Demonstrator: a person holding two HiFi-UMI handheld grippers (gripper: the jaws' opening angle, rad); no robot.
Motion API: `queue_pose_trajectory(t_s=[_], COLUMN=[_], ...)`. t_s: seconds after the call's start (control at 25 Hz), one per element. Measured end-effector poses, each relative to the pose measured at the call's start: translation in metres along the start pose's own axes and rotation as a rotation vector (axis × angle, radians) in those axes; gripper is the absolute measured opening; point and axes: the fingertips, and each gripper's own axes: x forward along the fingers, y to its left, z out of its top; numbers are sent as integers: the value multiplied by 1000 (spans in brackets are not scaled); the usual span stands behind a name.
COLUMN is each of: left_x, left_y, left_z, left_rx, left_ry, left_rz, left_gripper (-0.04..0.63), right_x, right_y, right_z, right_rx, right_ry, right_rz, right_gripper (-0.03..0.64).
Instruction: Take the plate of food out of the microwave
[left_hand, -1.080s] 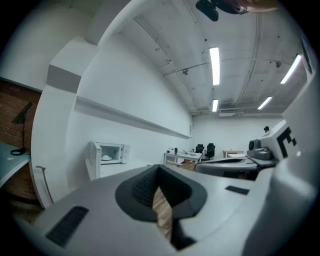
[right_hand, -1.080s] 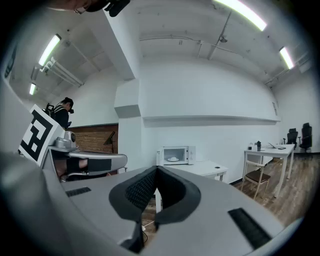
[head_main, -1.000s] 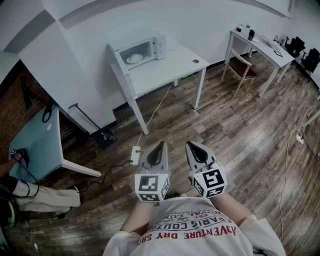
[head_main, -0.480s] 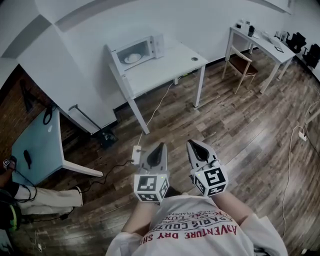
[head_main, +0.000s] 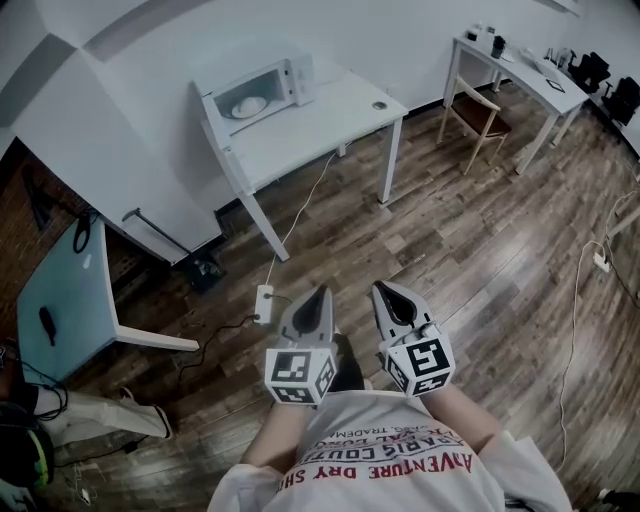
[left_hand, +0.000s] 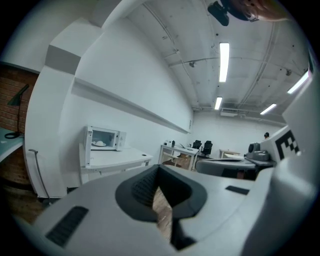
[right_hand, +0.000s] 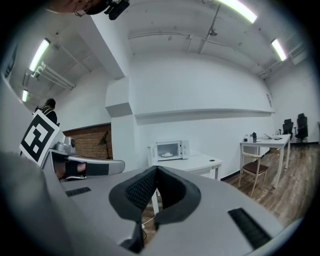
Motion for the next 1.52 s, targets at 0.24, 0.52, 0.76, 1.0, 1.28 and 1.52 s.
queue_pose_trajectory(t_s=[0.24,0.52,0.76,1.0,1.28,1.52], left_x=[46,131,200,254,300,343], left_y=[30,76,130,185,223,258], left_z=[9,37,76,95,99,105], left_rx=[-15,-39,-50,-68,-66,-81], left_ry=[7,-5,-24,-18,6,4], left_rz=[11,12,-2,9,23,99], left_gripper=[6,6,6,6,6,6], right_x=[47,134,220,298,369,425], right_y=[-23,-58,-87,-105,-119,-140], right_z=[5,25,41,55,55,57], right_rx=[-7,-9,28,33,33,24], right_ry=[8,32,63,83,103,110], right_rz=[-1,25,36,46,90,161], right_gripper=[9,9,9,11,11,11])
